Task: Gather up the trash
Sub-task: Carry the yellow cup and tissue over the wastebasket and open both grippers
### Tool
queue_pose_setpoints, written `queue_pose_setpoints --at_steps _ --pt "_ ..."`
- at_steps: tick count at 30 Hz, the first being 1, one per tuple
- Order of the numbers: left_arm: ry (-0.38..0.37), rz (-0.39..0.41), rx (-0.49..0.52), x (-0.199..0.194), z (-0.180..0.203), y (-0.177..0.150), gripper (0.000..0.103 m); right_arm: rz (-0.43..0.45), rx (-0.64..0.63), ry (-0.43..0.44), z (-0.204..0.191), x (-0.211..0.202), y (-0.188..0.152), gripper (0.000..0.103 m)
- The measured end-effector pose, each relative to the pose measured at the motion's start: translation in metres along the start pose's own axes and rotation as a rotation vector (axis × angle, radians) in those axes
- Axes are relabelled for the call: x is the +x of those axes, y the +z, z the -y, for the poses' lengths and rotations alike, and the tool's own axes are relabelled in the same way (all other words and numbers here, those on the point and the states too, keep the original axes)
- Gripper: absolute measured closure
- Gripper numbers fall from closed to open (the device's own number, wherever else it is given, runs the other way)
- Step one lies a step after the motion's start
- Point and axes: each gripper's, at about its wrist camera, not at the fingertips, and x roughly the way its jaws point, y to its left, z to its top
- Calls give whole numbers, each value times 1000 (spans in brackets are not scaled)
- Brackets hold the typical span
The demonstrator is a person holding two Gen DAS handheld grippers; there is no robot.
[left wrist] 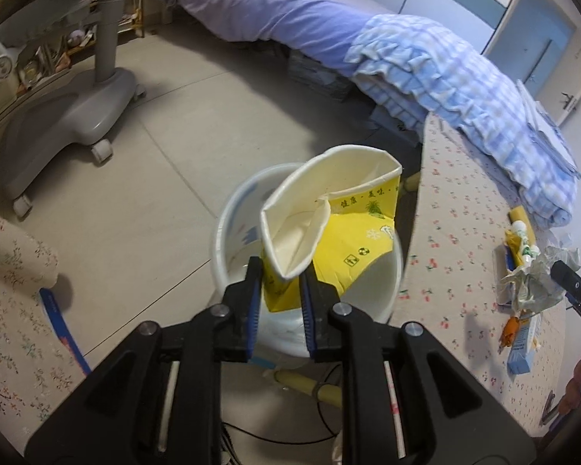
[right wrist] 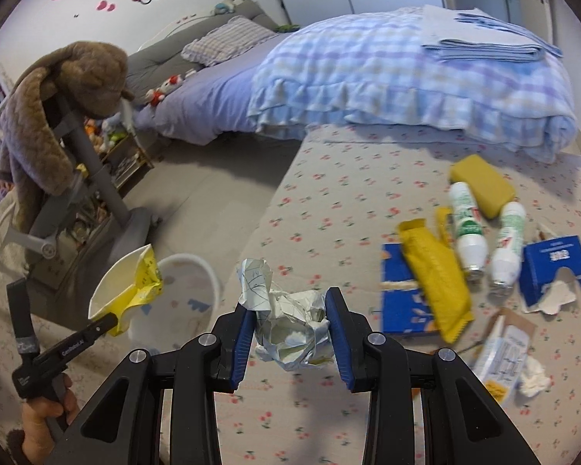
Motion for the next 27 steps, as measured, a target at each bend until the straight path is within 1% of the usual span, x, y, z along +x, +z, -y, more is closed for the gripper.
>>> queue_pose_setpoints --at_steps 1,2,3,4,5,8,11,15,20,22,23,24,25,26,27 --pt "25 -16 -4 3 -2 0 76 -8 -8 7 -6 6 0 66" --pt "45 -33 -10 5 -4 1 62 -15 -15 13 -12 12 -1 66" --pt "59 -46 -21 7 -6 2 40 -23 -24 19 -19 19 -1 66" --pt "73 -53 -38 8 -9 2 31 -28 -31 23 -24 23 -2 66" --pt "86 -50 -55 6 -12 3 25 -35 -39 30 -31 30 -3 66" --pt "98 -47 -61 0 -18 6 22 -55 -54 52 -47 44 -4 66" --pt "143 -42 -54 -5 -22 9 18 -74 -68 77 -63 60 -4 65" --pt "189 -43 -53 -10 -33 11 16 -95 -88 107 -83 81 -7 64" --pt "196 -44 -72 -13 -43 15 16 -115 -98 133 -96 98 -9 63" --pt "197 -48 -74 -12 -43 17 16 -111 -99 140 -99 102 -9 58" --pt "197 -50 -74 -12 -43 17 16 -108 -95 150 -99 103 -8 47" --pt "195 -55 -74 -11 -43 16 16 -106 -87 158 -98 104 -8 33" --pt "193 -59 -72 -10 -42 16 16 -102 -75 163 -97 104 -7 29" --pt "191 -63 -69 -9 -41 16 16 -91 -61 166 -95 101 -6 26" --pt "190 -66 -67 -9 -39 16 16 -88 -57 167 -94 98 -6 26"
